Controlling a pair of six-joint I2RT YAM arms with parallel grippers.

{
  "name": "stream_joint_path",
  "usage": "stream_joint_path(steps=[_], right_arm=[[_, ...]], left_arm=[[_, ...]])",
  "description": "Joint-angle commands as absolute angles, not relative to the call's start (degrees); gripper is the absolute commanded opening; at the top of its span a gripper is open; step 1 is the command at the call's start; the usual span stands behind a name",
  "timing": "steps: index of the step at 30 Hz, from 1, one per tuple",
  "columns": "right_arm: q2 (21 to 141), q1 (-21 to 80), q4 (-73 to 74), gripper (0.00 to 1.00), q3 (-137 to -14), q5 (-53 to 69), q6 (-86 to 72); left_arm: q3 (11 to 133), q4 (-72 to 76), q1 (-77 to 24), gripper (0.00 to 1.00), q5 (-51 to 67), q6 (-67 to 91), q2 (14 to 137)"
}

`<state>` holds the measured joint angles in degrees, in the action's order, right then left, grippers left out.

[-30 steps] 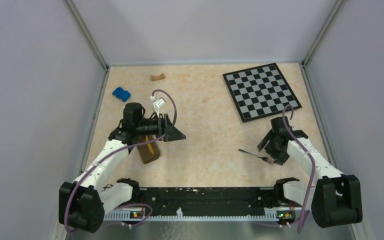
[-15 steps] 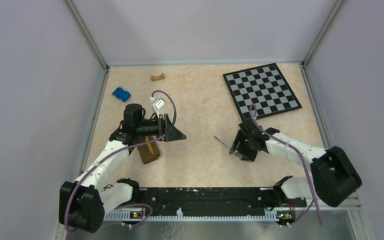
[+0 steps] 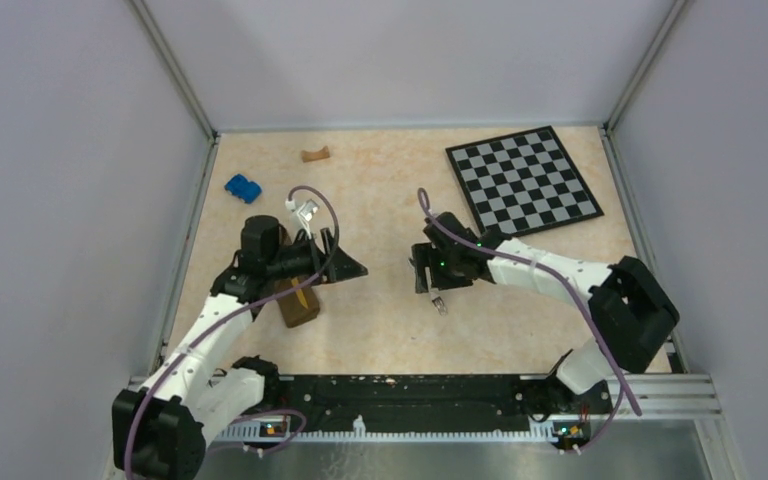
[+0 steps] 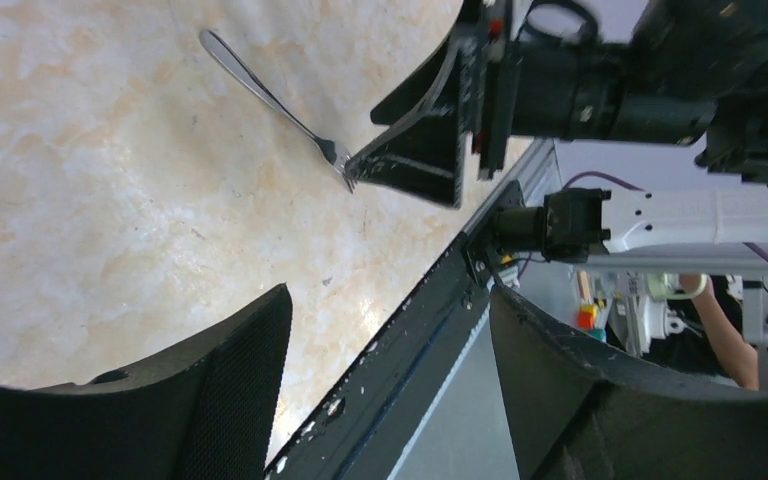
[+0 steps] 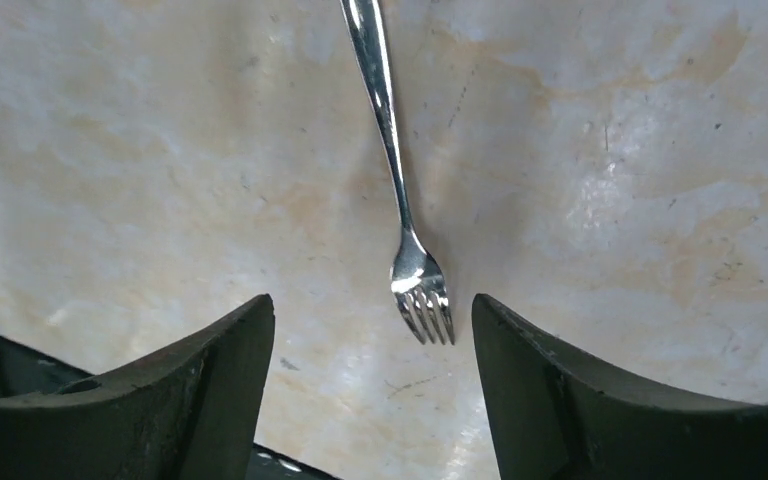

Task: Fold the napkin into a case and place the utensils inside
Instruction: Move the fork to the center of the board, then pick up the fork from the center of the board.

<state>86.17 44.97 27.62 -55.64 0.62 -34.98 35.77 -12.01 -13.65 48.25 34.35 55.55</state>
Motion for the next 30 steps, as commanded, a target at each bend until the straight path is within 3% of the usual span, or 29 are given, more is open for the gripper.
stream_joint_path(steps=[1, 7, 10, 14, 17, 21, 30], right_arm=[[91.27, 51.27, 35.9, 0.72, -59.78, -12.57, -28.03], [98.6, 57.5, 40.96, 0.63, -63.88, -26.08, -30.02], [99.41, 57.74, 39.73, 0.47, -62.34, -28.56, -31.05], [98.83, 57.75, 36.95, 0.41, -60.13, -30.15, -30.88], [98.6, 57.62, 33.38, 0.23, -58.51, -29.53, -29.73], [96.5, 56.47, 27.85, 0.0, -56.22, -23.11, -29.13], [82.91, 46.86, 6.28, 0.0, -45.74, 9.66, -36.97]], left_arm=[[35.69, -13.34, -13.76, 0.77, 39.45, 36.82, 49.9], [34.99, -14.09, -13.8, 0.77, 36.01, 39.51, 45.96], [34.9, -15.42, -13.8, 0.77, 36.3, 40.15, 45.49], [34.65, -17.44, -13.8, 0.77, 35.63, 40.09, 43.74], [34.34, -18.21, -13.8, 0.77, 35.25, 40.16, 43.16], [33.47, -17.8, -13.85, 0.77, 36.58, 41.72, 43.98], [29.05, -7.67, -19.28, 0.77, 35.14, 52.63, 46.4]])
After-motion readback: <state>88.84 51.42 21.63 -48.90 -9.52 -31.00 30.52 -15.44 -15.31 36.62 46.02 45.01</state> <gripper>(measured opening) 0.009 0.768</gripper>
